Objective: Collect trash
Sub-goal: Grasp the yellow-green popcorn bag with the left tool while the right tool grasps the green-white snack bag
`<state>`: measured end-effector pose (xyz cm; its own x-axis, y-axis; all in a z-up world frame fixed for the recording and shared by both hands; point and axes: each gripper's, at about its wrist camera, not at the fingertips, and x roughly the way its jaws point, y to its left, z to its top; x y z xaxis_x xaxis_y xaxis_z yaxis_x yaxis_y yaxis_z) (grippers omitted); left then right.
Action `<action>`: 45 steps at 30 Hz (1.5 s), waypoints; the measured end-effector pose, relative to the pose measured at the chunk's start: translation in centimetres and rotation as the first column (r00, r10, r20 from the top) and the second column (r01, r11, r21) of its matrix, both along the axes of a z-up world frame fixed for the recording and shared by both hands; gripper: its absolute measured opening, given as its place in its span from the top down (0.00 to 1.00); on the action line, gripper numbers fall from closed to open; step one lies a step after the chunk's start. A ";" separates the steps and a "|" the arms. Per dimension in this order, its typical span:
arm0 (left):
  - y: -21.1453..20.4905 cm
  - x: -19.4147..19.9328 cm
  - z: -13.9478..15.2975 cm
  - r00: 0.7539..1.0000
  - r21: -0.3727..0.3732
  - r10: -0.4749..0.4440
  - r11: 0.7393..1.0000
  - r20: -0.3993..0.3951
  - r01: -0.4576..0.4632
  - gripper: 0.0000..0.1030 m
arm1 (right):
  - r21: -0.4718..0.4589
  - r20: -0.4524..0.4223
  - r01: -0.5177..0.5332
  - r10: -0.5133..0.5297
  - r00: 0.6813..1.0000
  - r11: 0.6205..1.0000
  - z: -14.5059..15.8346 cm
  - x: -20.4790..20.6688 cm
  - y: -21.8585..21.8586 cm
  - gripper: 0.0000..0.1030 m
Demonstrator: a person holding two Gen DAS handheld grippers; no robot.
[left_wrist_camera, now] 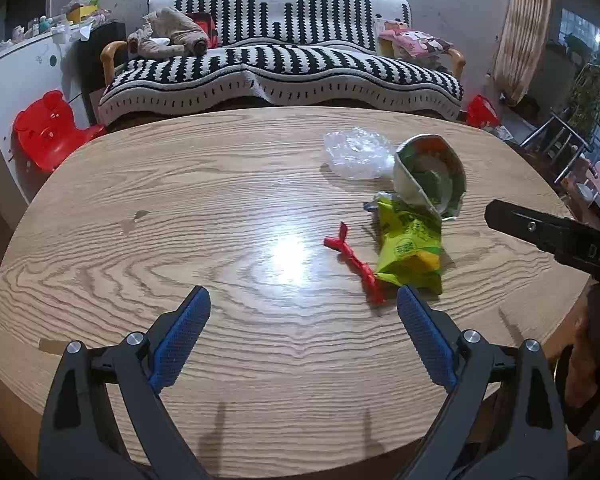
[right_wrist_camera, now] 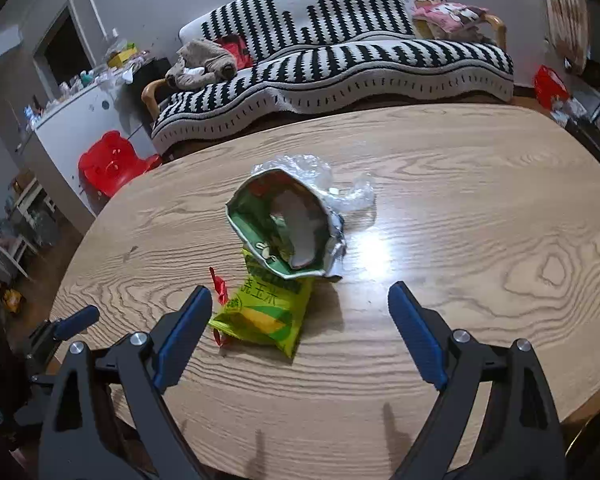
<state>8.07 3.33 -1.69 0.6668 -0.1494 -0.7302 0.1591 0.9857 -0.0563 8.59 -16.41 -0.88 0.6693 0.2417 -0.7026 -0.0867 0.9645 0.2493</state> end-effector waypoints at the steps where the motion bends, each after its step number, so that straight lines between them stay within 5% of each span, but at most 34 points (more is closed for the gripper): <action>1: 0.1 0.0 0.0 1.000 0.001 0.002 1.000 0.000 -0.002 0.11 | -0.004 0.002 -0.004 0.004 1.000 1.000 0.0 0.2 0.2 0.16; 16: 0.3 1.4 -1.8 0.999 -0.011 0.013 1.000 -0.050 -0.013 0.11 | 0.006 -0.001 -0.040 0.040 0.999 0.999 -0.3 2.7 1.2 0.16; 28: -5.9 3.1 -3.5 0.996 0.013 -0.070 0.997 -0.053 0.071 0.11 | -0.095 -0.022 -0.110 0.109 0.994 0.989 -2.2 7.8 2.7 0.15; 30: -6.9 3.4 -3.7 0.994 0.020 -0.096 0.995 -0.051 0.097 0.11 | -0.088 -0.043 -0.120 0.117 0.992 0.989 -2.8 8.7 2.2 0.20; 31: -7.5 3.6 -3.8 0.994 0.034 -0.103 0.994 -0.044 0.105 0.11 | -0.071 -0.055 -0.130 0.126 0.990 0.989 -3.0 9.1 1.8 0.36; 34: -8.5 4.1 -4.1 0.993 0.046 -0.113 0.992 -0.044 0.115 0.11 | -0.044 -0.055 -0.134 0.131 0.990 0.990 -3.0 9.4 0.6 0.46; 38: -9.8 4.9 -4.3 0.992 0.046 -0.116 0.992 -0.043 0.118 0.11 | 0.033 -0.029 -0.077 0.078 0.997 0.996 -1.7 8.6 -2.2 0.47; 45: -12.7 5.7 -4.8 0.990 0.136 -0.136 0.981 -0.028 0.139 0.13 | 0.030 0.015 -0.039 0.039 0.999 0.999 0.8 5.6 -5.0 0.48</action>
<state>13.80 -9.35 -6.47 0.6330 -0.1358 -0.7621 0.2937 0.9530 0.0742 14.19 -21.41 -0.05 0.6688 0.2885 -0.6852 -0.1277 0.9525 0.2764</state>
